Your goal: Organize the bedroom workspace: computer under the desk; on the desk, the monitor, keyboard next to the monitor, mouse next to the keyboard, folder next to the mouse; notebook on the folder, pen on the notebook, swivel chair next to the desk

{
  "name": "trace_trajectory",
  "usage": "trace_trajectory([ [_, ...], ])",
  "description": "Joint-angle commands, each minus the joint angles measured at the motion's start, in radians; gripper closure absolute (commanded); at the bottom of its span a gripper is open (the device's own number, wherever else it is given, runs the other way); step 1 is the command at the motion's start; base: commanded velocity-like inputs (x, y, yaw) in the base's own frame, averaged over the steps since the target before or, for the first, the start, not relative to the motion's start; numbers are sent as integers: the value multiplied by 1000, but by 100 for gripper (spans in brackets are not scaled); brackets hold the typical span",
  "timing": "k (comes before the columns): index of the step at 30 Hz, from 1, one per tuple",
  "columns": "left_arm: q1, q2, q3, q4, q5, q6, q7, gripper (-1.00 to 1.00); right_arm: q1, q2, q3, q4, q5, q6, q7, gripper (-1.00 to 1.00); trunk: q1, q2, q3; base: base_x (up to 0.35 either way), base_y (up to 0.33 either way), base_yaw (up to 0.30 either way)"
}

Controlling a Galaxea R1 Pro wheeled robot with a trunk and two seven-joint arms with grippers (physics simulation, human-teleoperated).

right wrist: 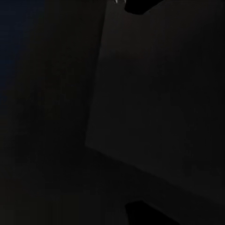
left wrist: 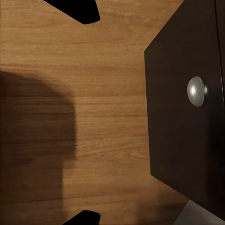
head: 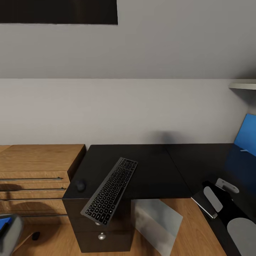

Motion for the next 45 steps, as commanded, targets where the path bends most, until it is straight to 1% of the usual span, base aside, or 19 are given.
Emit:
trace_trajectory([
  [1,-1,0,-9,2,11,-6,6,-100,0,-2,3,-2,-3,7,-8,-100,0,-1,-1,0,0,0],
  [8,-1,0,-9,2,11,-6,5,-100,0,-2,-30,-3,-4,8,-9,-100,0,-1,-1,0,0,0],
  [13,-1,0,-9,2,11,-6,5,-100,0,-4,-56,-3,-4,17,-9,-100,0,-1,3,0,0,-110],
  [22,-1,0,-9,2,11,-6,5,-100,0,-4,-60,-3,-4,19,-9,-100,0,-1,12,0,0,-127],
  [33,-1,0,-7,-2,13,-6,6,-100,0,2,-60,-2,-7,19,-9,-100,0,-1,13,0,0,-20],
  [45,-1,0,-5,-3,15,-6,9,-100,0,5,-60,-2,-10,23,-9,-100,46,-85,-24,0,0,0],
])
